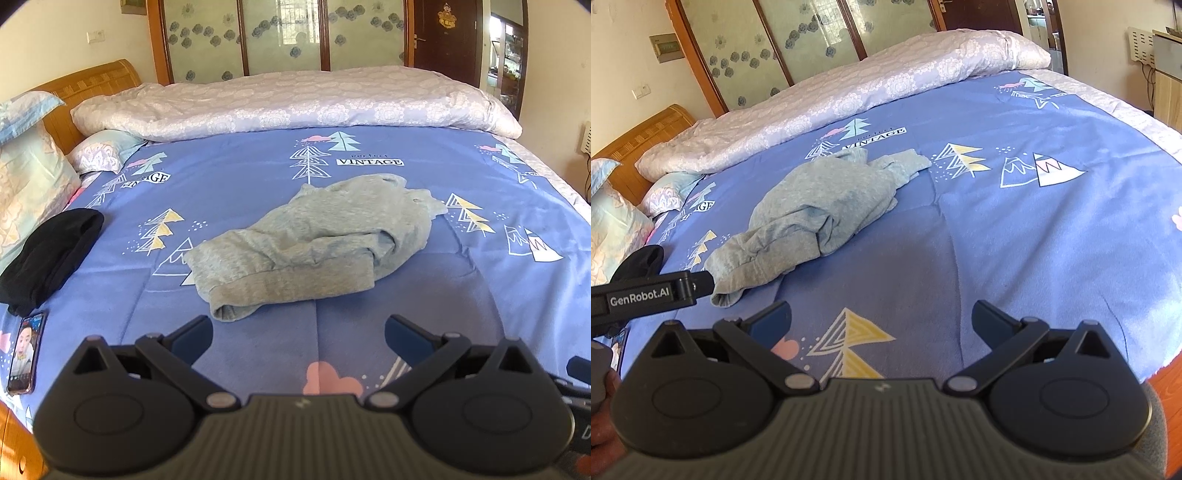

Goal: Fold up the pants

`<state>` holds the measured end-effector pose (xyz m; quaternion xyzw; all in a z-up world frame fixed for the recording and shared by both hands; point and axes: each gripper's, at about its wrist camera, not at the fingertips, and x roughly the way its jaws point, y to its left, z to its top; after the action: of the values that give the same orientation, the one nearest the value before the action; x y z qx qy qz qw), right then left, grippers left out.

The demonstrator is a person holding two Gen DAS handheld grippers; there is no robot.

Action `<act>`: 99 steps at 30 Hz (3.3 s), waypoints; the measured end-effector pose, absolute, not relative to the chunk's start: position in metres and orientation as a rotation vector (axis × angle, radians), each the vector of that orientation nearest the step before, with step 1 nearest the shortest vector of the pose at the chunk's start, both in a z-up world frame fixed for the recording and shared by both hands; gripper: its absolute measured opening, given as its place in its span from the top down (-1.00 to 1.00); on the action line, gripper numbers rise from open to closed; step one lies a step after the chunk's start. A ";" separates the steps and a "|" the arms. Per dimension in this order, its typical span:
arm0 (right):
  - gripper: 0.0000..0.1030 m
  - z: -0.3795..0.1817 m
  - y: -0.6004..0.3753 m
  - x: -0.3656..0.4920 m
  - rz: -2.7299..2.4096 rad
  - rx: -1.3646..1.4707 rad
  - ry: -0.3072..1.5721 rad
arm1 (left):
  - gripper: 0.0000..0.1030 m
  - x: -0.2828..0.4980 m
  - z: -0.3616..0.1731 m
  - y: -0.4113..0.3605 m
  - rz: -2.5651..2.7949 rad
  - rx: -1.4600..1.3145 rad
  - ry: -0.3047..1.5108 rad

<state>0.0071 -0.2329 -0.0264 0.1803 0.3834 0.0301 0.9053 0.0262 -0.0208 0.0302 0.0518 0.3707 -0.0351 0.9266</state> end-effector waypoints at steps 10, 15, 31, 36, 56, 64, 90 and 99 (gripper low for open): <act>-1.00 -0.030 -0.230 0.010 0.064 0.363 0.805 | -1.00 0.032 0.017 -0.004 -0.043 0.087 0.787; -1.00 -0.033 -0.229 0.014 0.069 0.362 0.813 | -1.00 0.036 0.003 0.024 0.004 0.036 0.820; 0.29 -0.059 -0.238 0.046 0.143 0.420 0.900 | -1.00 0.070 -0.013 0.016 -0.089 0.080 0.677; 0.28 -0.069 -0.261 0.053 0.082 0.487 0.919 | -0.99 0.115 -0.043 -0.051 -0.179 0.253 0.686; 0.27 -0.065 -0.239 0.090 0.171 0.469 0.895 | 0.94 0.017 0.043 0.214 0.052 -0.182 0.654; 0.27 -0.073 -0.225 0.142 0.181 0.496 0.895 | 0.55 0.009 -0.009 0.254 0.148 -0.380 0.796; 0.79 0.021 -0.421 0.006 -0.101 0.588 0.392 | 0.90 0.012 -0.037 0.069 -0.507 -0.181 0.931; 0.22 -0.050 -0.482 -0.085 -0.522 0.663 0.643 | 0.71 0.004 -0.037 0.081 -0.520 -0.138 1.006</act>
<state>-0.0850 -0.4822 -0.0497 0.3161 0.3067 -0.2487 0.8626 0.0040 0.0813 -0.0368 -0.0653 0.4760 -0.2462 0.8417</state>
